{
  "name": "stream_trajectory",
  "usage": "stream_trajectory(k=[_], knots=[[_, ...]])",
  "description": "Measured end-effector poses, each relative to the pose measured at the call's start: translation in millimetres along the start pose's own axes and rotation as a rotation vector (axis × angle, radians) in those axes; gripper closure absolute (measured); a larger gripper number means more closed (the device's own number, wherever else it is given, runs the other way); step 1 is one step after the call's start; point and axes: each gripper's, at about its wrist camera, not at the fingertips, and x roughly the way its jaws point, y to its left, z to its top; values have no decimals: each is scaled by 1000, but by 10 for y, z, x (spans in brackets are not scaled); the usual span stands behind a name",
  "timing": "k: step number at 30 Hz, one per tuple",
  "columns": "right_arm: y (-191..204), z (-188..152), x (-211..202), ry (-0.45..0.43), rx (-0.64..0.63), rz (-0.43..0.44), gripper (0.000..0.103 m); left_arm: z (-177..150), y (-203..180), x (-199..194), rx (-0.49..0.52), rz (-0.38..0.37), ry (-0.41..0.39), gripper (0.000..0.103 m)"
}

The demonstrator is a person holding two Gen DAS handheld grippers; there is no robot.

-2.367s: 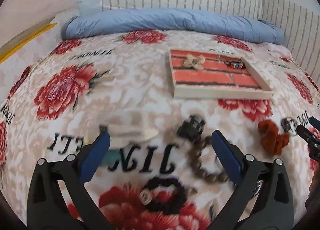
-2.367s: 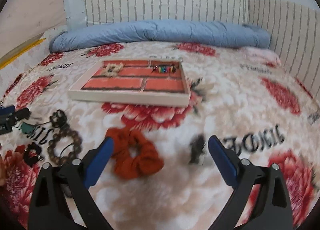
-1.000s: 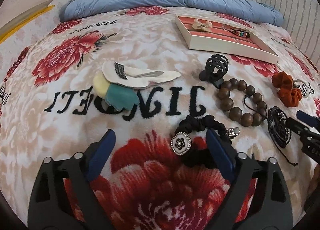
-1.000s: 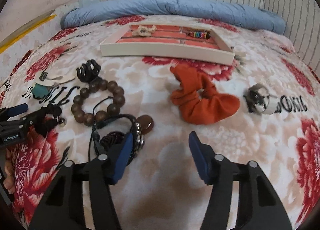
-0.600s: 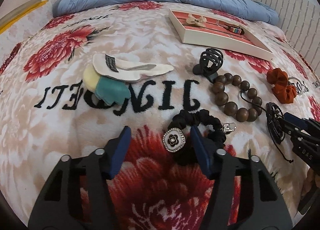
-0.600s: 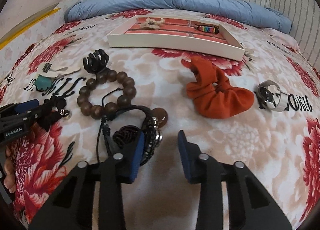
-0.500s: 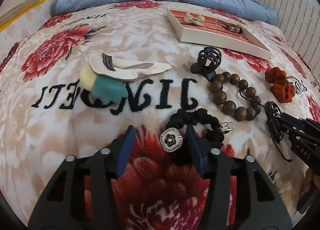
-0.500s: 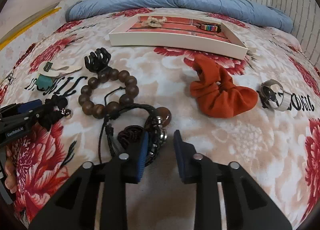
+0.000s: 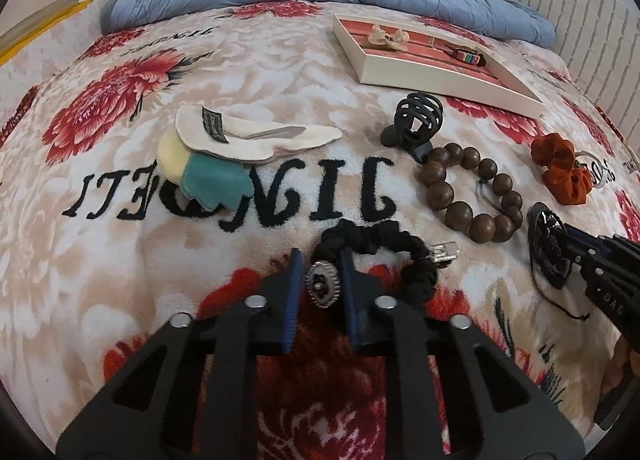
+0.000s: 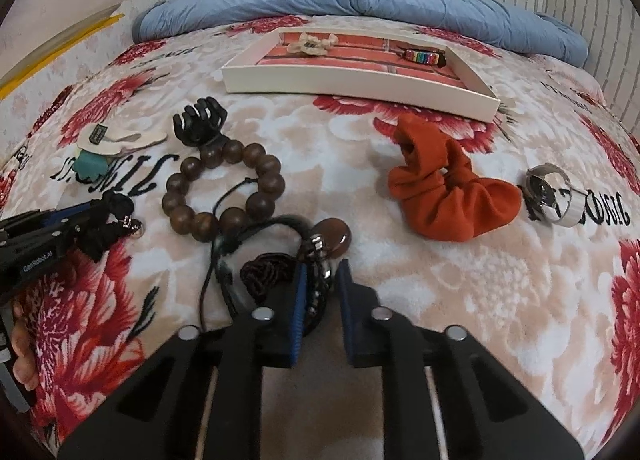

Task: Organize jewelry
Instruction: 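Grasp black charm scrunchie with left tool while right tool grasps braided bracelet, then carry both items into the tray and open both tools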

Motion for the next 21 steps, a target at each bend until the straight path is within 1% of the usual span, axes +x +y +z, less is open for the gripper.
stream_trajectory(k=[2, 6, 14, 18, 21], knots=[[-14, 1, -22, -8, -8, -9, 89, -1, -24, -6, 11, 14, -3, 88], [-83, -3, -43, -12, 11, 5, 89, 0, -60, -17, 29, 39, -10, 88], [-191, 80, -212, -71, 27, 33, 89, 32, -79, -106, 34, 73, -38, 88], [-256, 164, -304, -105, 37, 61, 89, 87, -112, -242, 44, 98, -74, 88], [-307, 232, -353, -129, 45, 78, 89, 166, -134, -370, 44, 103, -108, 88]])
